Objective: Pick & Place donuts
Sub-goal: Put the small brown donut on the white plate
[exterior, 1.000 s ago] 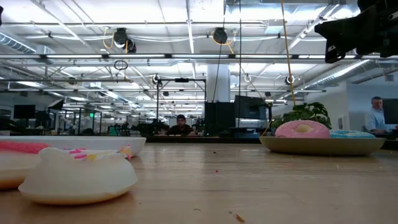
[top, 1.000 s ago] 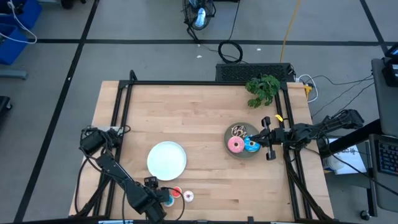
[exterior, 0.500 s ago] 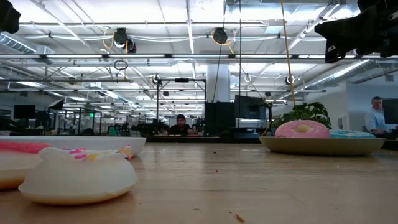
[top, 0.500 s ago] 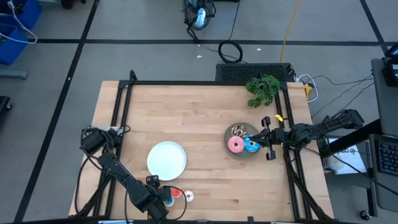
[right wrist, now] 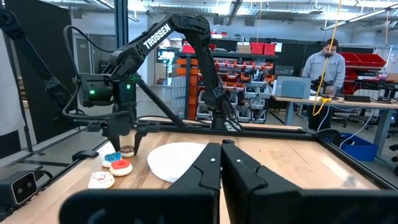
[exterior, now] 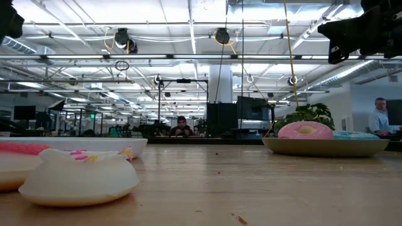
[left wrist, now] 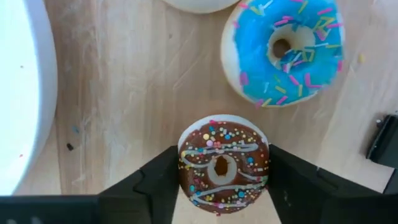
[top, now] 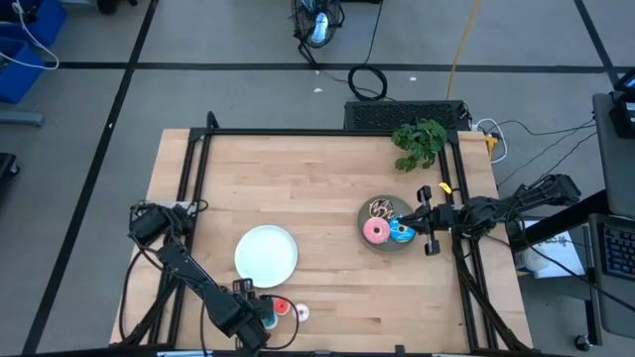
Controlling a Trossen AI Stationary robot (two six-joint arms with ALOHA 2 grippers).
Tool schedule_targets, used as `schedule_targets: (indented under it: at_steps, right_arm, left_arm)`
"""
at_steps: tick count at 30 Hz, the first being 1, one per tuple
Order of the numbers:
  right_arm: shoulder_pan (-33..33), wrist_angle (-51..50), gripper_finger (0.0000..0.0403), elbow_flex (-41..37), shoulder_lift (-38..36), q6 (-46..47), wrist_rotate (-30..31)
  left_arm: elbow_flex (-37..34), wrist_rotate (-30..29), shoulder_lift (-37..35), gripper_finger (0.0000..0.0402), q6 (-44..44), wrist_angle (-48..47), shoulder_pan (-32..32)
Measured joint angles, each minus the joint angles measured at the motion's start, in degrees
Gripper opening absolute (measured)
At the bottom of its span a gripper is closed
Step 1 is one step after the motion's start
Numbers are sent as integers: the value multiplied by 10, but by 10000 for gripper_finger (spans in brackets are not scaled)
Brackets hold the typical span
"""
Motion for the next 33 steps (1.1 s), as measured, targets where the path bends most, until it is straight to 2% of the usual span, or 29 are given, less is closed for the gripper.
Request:
schedule_targets:
  at_steps: [5,12,19,25,33]
  right_arm:
    - [0,-1,0,0,0,1,0]
    - [0,-2,0,0,0,1,0]
    - [0,-2,0,0,0,1,0]
    - [0,-2,0,0,1,1,0]
    - [0,-3,0,0,1,1,0]
  left_arm:
    - [-1,3,-30,201,9,-4,10]
    - [-1,-24,-96,200,11,-16,21]
    - [-1,-47,-202,200,13,-83,55]
    - [0,-64,-284,200,-18,-155,103]
    - [0,-63,-307,200,-21,-198,142]
